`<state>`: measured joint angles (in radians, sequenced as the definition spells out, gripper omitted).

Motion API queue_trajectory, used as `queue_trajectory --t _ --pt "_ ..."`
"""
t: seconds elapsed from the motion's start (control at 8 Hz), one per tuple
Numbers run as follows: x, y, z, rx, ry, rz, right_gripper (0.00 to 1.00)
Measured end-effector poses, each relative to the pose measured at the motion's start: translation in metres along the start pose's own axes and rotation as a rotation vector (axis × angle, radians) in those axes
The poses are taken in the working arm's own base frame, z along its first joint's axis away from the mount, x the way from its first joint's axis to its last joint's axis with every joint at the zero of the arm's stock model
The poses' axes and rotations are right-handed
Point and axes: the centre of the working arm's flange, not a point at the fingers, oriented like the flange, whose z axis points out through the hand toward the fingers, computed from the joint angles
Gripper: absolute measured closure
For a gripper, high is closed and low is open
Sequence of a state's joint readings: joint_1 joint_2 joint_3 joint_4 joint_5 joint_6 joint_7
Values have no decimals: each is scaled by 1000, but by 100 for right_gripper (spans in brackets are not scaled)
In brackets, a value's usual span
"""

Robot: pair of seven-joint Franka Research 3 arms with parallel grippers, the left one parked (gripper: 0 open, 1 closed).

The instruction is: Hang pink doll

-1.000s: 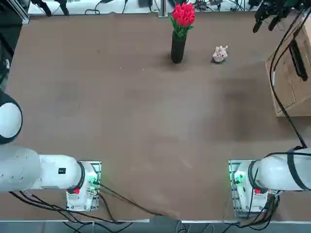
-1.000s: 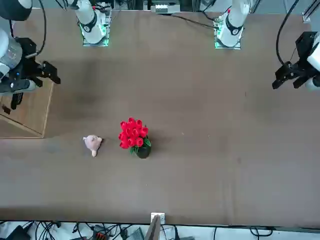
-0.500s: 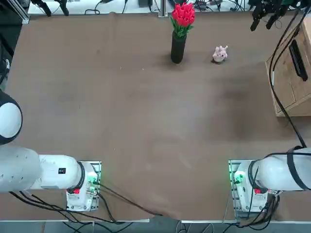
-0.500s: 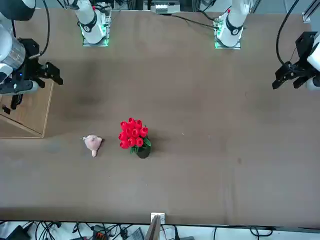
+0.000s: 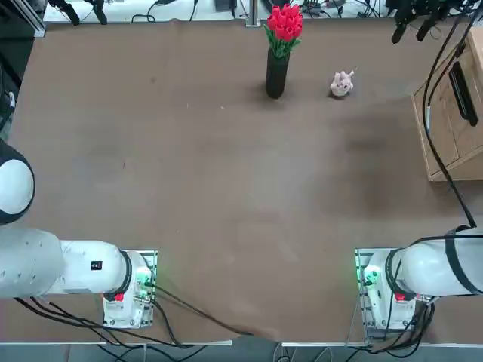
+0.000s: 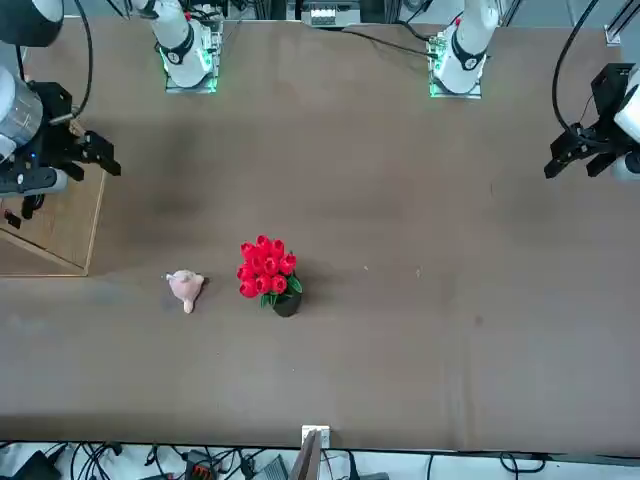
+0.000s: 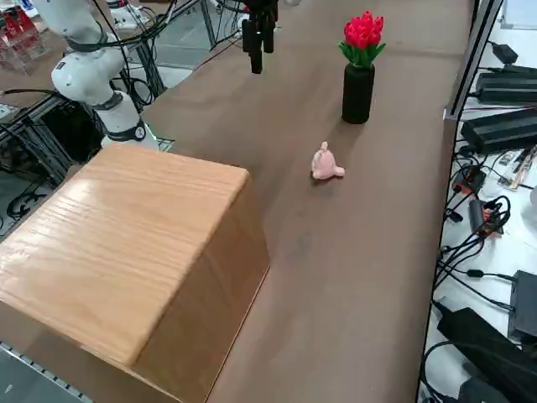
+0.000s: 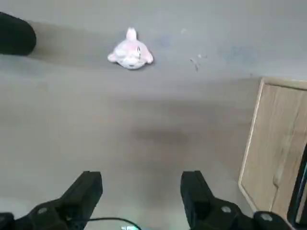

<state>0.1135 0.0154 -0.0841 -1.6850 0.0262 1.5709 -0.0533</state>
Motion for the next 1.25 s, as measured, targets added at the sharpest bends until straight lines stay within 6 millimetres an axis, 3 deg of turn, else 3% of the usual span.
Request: queue_trajectory --t 0.38,0.75,1.0,1.25 --pt "0 -2 23 -3 -113 90 0" --pt "14 -9 45 -32 -142 421 0" --pt "37 -27 67 -25 -108 675 0" --pt "69 -58 104 33 -84 980 0"
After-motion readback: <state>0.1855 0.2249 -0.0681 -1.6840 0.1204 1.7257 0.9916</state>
